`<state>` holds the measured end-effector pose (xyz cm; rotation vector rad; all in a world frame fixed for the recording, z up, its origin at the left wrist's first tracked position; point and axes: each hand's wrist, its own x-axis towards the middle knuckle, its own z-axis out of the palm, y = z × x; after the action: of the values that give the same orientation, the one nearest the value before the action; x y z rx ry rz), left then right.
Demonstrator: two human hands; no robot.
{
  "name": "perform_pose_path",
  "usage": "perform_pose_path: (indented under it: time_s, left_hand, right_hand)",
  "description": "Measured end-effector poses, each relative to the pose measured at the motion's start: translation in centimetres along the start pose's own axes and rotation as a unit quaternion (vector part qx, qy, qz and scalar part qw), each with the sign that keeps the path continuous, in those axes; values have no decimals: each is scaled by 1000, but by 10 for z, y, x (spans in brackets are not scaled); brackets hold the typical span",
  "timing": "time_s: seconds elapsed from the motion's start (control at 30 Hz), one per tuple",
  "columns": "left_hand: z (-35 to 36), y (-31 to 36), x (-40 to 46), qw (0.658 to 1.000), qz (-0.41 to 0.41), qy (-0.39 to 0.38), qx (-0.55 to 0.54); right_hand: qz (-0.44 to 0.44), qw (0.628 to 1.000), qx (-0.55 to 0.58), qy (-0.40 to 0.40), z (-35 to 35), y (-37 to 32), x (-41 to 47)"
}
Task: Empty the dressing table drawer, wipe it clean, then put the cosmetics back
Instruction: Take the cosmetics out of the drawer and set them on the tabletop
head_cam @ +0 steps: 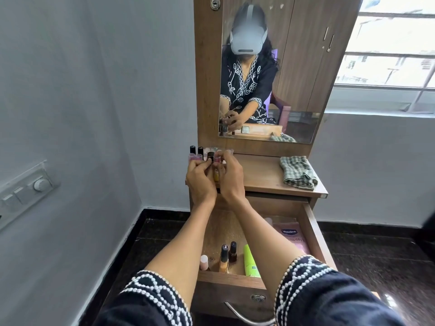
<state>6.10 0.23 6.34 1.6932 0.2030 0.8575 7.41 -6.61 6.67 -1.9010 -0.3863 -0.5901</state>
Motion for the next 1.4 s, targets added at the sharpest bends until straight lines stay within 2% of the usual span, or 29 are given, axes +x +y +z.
perform_pose_path:
  time_s: [0.1, 0.23, 0.33, 0.53, 0.9, 1.1, 1.2, 1.3, 1.4]
  left_hand:
    - [2, -5, 0, 1000, 4, -3, 4]
    - [3, 1, -6, 988, -64, 30, -138]
    - [3, 1, -10, 986, -70, 32, -149]
    - [4, -6, -9, 999, -34, 29, -16]
    - [2, -7, -9, 999, -16, 35, 17]
    - [0, -6, -14, 996, 33, 36, 75]
    - [-9, 6, -21, 986, 115, 64, 103]
    - [-25, 23, -30, 984, 140, 93, 66]
    - [-47, 36, -45, 983, 160, 86, 15]
  right_hand:
    - [-15, 999, -41, 5, 4, 7, 1]
    - [-29, 999, -38, -6, 10, 14, -4]
    - [-26, 997, -68, -11, 10, 15, -9]
    - [-14, 998, -59, -20, 10, 16, -10]
    - [11, 999, -24, -26, 9, 16, -15]
    - [9, 1000, -18, 5, 3, 8, -23]
    - [20, 998, 34, 42, -6, -3, -27]
    - [22, 994, 86, 63, -24, -15, -31]
    - [9, 988, 132, 77, -46, -28, -44]
